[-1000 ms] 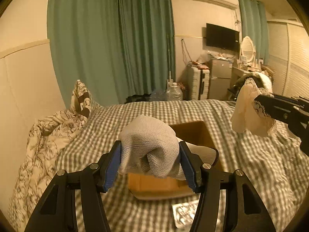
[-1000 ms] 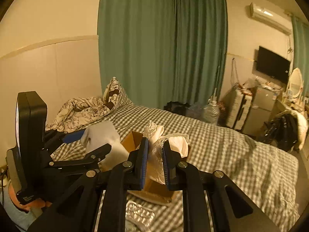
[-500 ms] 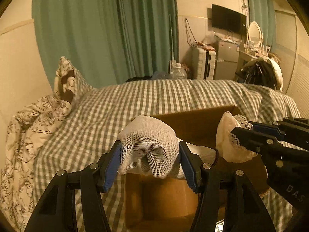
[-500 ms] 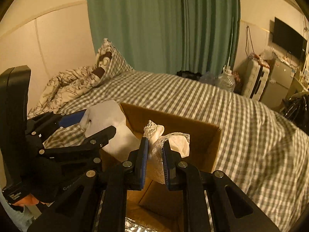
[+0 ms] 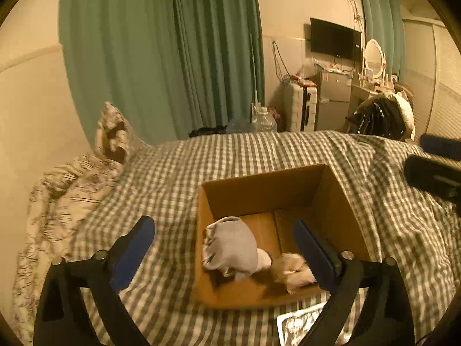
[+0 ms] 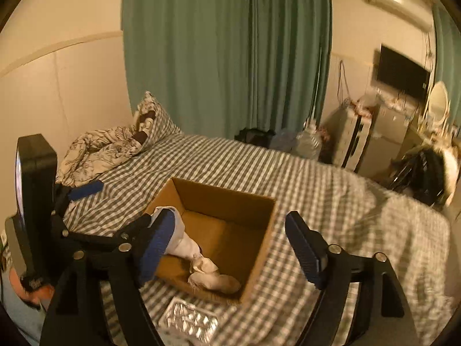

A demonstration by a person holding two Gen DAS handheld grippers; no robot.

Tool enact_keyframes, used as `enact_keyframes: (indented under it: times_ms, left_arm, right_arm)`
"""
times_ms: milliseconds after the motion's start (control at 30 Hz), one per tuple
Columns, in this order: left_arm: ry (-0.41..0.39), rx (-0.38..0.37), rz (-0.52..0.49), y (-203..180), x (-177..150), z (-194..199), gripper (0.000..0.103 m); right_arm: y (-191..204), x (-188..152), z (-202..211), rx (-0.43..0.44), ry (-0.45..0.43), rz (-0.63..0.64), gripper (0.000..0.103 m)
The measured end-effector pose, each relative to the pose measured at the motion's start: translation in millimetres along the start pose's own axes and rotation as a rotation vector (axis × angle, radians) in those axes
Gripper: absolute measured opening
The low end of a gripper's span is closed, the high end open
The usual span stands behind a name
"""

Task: Organize objects
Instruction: 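Carry the cloth and tissue into the box and open both grippers, then grasp the white figurine with the left gripper while the right grasps the Vinda pack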

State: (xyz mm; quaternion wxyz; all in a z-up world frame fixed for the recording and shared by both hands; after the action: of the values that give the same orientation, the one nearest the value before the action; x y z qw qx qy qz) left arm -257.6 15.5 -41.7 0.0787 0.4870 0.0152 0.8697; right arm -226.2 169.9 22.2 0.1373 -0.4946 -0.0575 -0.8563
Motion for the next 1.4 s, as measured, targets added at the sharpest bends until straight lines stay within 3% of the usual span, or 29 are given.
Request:
enact_keyframes:
  times_ms: [233, 400, 567, 767, 867, 933, 1000, 1033, 1100, 1233, 1400]
  left_arm:
    - [0.004, 0.027, 0.023, 14, -22, 72, 0.102]
    - [0.006, 0.035, 0.008, 12, -60, 108, 0.103]
    - [0.076, 0.056, 0.031, 5, -119, 121, 0.103]
    - [0.174, 0.081, 0.087, 2, -190, 122, 0.103]
    - [0.206, 0.080, 0.089, 1, -212, 122, 0.103]
    - [0.219, 0.083, 0.087, -1, -219, 123, 0.103]
    - [0.221, 0.075, 0.081, -4, -224, 125, 0.103]
    - [0.219, 0.073, 0.071, -7, -225, 126, 0.103]
    - [0.212, 0.076, 0.055, -10, -224, 127, 0.103]
    - [0.209, 0.052, 0.043, -19, -221, 128, 0.103]
    - [0.204, 0.003, 0.015, -41, -220, 131, 0.103]
  right_arm:
    - [14, -17, 85, -0.023, -0.002, 0.036, 0.090]
    - [28, -64, 116, -0.053, 0.045, 0.035, 0.090]
    - [55, -134, 117, -0.061, 0.135, 0.106, 0.090]
    - [90, -231, 94, -0.006, 0.314, 0.186, 0.090]
    - [102, -262, 87, 0.028, 0.368, 0.211, 0.088]
    - [106, -280, 80, 0.029, 0.402, 0.232, 0.080]
    - [107, -292, 71, 0.008, 0.437, 0.264, 0.058]
    - [109, -294, 68, 0.016, 0.446, 0.264, 0.052]
    - [108, -291, 69, 0.039, 0.439, 0.249, 0.026]
    - [100, -278, 76, 0.051, 0.398, 0.196, 0.021]
    - [81, -253, 89, -0.001, 0.327, 0.166, 0.020]
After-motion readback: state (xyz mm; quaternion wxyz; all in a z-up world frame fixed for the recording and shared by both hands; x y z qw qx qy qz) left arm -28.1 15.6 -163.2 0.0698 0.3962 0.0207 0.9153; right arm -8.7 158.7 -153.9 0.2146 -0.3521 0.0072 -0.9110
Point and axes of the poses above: each gripper's, at about its wrist camera, not at the fingertips, and z roughly against the way its jaws point, y to its left, x to its top, the point moved 8 cm from there along -z, roughly the way its jaws point, and after that the axes turned 4 degrees about -y, right-handed, at the moved point
